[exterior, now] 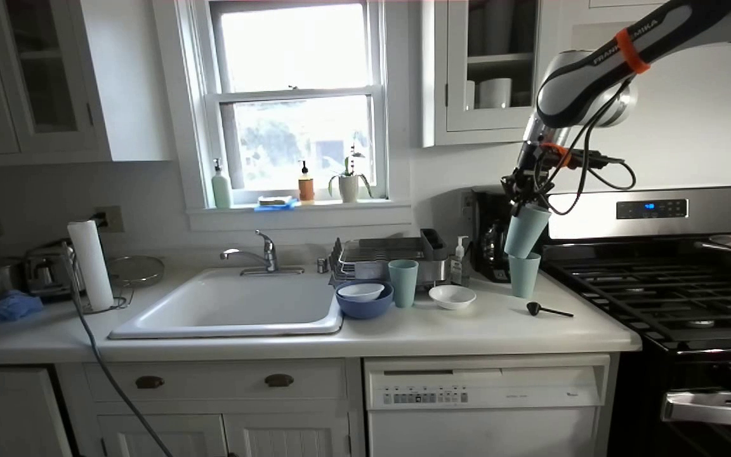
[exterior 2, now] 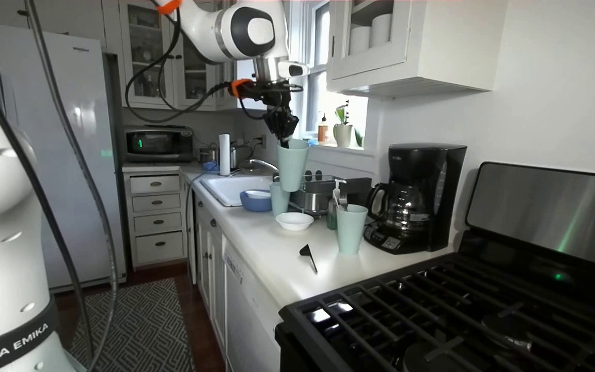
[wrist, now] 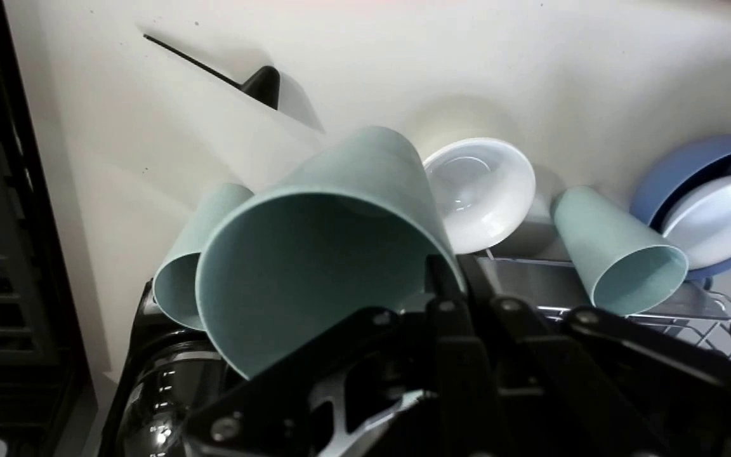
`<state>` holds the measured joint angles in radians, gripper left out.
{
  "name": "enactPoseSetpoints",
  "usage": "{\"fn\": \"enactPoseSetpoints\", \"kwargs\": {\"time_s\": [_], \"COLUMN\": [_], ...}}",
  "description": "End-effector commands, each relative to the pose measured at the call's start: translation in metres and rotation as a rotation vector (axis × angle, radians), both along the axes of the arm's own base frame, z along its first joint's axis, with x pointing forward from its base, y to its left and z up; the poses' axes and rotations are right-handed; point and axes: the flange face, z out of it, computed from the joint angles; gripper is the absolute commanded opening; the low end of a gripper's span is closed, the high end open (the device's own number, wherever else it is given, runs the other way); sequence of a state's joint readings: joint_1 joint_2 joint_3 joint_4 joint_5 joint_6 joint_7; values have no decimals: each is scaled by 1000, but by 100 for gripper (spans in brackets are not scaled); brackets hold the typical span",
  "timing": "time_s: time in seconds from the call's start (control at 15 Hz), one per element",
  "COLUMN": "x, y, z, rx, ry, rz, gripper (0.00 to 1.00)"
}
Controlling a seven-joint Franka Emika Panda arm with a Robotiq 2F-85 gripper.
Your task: Empty the middle cup onto counter
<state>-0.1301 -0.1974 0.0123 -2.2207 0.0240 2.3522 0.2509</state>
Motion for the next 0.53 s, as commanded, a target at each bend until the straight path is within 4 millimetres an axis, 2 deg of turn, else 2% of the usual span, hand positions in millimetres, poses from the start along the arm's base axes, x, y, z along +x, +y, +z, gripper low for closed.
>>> {"fn": "enactPoseSetpoints", "kwargs": {"time_s": [0.0,0.33,0.4,0.47], "x": [3,10,10,23], "y": [1,-2,-2,-3], "z": [4,1,1,-1], "rx": [-1,-3,-3,-5], "ry": [2,9,10,37], "rz": [2,1,1,31], "gripper": [4,4,1,1]}}
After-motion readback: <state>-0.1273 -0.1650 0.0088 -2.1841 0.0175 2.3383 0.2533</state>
